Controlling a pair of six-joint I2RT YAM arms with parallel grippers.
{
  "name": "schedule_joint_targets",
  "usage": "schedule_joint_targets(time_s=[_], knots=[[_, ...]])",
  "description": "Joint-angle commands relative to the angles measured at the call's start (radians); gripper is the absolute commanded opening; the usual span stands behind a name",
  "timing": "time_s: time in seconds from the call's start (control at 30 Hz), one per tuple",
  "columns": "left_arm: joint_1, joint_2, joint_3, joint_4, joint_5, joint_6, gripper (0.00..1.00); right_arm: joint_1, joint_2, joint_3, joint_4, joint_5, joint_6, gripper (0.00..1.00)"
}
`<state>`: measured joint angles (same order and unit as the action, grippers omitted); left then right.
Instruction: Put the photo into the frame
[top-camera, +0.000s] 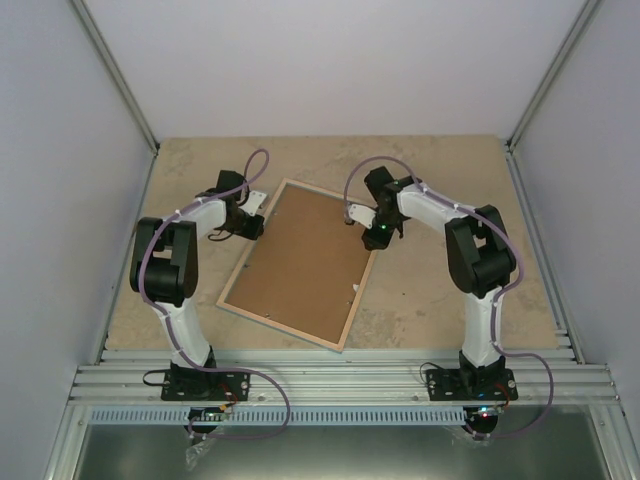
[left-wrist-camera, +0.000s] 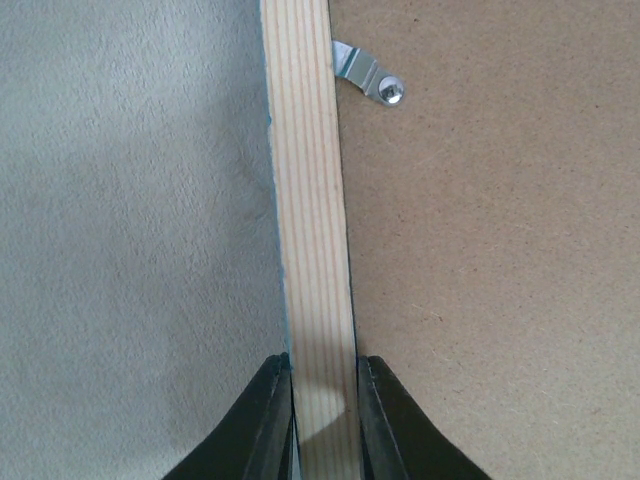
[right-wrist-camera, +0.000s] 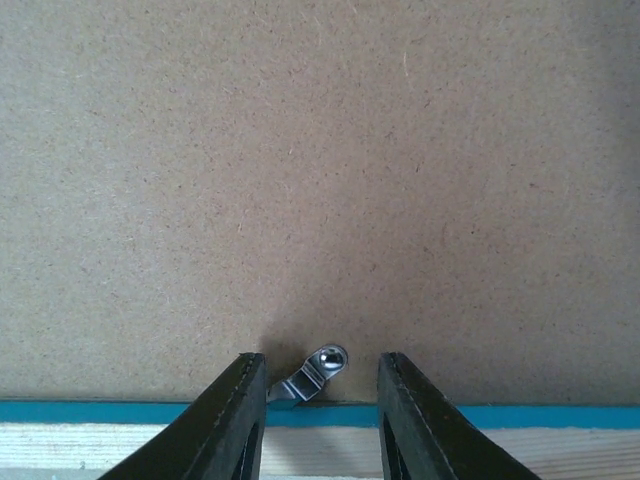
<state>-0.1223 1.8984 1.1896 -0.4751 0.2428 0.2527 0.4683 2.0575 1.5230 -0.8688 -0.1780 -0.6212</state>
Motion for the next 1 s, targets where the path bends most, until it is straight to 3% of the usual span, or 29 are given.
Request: schedule_joint_targets(time_s=[0.0,0.57,0.97], knots=[[-0.010,0.031,-0.034,0.006,-0.010,0.039,0.11,0.012,0.032,-0.009,-0.017,0.037,-0.014,0.32],[-0.010,0.052,-0.015,0.006,-0.041,0.083,0.07,0.012,0.103,-0.023,-0.027,0.219,-0.149,0.11],[-0.010,0.058,-0.032,0.019,-0.064,0.116,0.05,0.024,0.071,-0.036,0.021,0.316,-0.237,0.12]])
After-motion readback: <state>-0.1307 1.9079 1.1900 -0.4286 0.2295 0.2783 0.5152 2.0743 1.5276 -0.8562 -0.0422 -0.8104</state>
